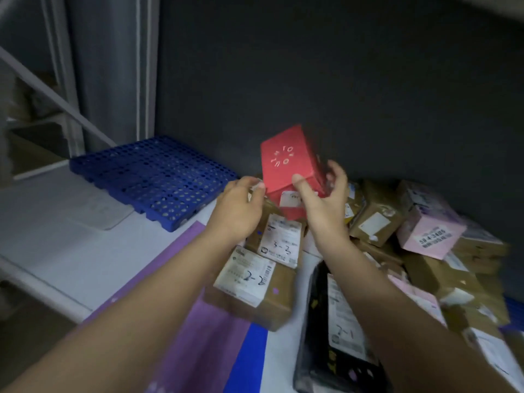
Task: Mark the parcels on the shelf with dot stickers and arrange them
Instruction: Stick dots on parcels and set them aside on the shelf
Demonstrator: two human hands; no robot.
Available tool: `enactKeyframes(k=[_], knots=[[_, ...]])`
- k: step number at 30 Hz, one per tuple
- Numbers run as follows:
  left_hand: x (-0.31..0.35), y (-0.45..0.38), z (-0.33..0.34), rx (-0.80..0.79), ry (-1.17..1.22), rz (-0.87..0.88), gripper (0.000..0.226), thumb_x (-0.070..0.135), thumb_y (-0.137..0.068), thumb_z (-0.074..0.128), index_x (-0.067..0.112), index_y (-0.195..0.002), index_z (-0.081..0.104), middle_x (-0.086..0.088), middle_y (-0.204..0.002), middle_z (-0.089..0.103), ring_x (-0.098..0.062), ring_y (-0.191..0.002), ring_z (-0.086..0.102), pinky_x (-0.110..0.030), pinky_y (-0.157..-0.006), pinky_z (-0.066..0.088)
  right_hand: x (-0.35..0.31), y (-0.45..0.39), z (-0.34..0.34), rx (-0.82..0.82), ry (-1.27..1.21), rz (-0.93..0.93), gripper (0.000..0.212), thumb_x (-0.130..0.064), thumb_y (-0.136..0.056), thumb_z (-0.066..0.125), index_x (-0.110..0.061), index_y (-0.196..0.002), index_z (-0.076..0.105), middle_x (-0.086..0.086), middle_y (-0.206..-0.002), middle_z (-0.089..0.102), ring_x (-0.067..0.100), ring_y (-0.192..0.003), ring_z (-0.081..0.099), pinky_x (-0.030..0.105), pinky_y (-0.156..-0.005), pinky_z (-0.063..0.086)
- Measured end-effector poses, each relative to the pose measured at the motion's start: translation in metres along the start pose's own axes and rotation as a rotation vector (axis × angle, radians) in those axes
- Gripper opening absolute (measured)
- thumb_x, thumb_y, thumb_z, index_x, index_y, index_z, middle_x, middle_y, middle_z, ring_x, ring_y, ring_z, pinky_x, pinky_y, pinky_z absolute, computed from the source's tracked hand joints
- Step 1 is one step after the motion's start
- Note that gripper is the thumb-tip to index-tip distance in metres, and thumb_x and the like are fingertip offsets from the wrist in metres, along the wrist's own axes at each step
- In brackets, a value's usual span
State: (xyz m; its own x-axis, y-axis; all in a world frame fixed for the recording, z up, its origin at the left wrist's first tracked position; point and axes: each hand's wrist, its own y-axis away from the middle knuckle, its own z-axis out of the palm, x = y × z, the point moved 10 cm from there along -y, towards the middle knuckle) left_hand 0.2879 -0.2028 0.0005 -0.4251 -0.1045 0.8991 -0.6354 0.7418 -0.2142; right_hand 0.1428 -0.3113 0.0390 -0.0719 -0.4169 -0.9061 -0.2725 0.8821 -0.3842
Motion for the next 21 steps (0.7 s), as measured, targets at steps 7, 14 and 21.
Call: enactKeyframes(k=[7,14,21], knots=[[0.014,0.102,0.002,-0.282,0.585,-0.337,0.056,0.064,-0.09,0.04,0.027,-0.131,0.043,0.004,-0.115,0.066,-0.017,-0.104,0.064,-0.045,-0.095,0.05,-0.027,0.129,-0.033,-0.247,-0.246,0.189,0.061,-0.053,-0.06,0.073,-0.048,-0.115,0.048,-0.003,-0.131,0.051,0.017,-0.12,0.055,0.043,-0.096,0.05],[0.039,0.181,-0.019,-0.27,0.69,-0.365,0.039,0.042,-0.099,0.042,0.016,-0.127,0.048,-0.007,-0.12,0.063,-0.027,-0.102,0.065,-0.05,-0.075,0.057,-0.075,0.199,-0.076,-0.249,-0.088,0.11,0.085,-0.015,-0.076,0.078,-0.035,-0.138,0.023,-0.007,-0.129,0.044,-0.012,-0.098,0.056,0.009,-0.072,0.049],[0.06,0.23,-0.021,-0.293,0.607,-0.358,0.076,0.055,-0.071,0.069,0.022,-0.131,0.035,0.002,-0.12,0.061,-0.016,-0.099,0.065,-0.037,-0.071,0.057,-0.111,0.244,-0.092,-0.318,0.15,-0.134,0.112,-0.034,-0.062,0.088,-0.051,-0.141,0.011,-0.014,-0.144,0.027,-0.001,-0.132,0.033,0.024,-0.106,0.035]])
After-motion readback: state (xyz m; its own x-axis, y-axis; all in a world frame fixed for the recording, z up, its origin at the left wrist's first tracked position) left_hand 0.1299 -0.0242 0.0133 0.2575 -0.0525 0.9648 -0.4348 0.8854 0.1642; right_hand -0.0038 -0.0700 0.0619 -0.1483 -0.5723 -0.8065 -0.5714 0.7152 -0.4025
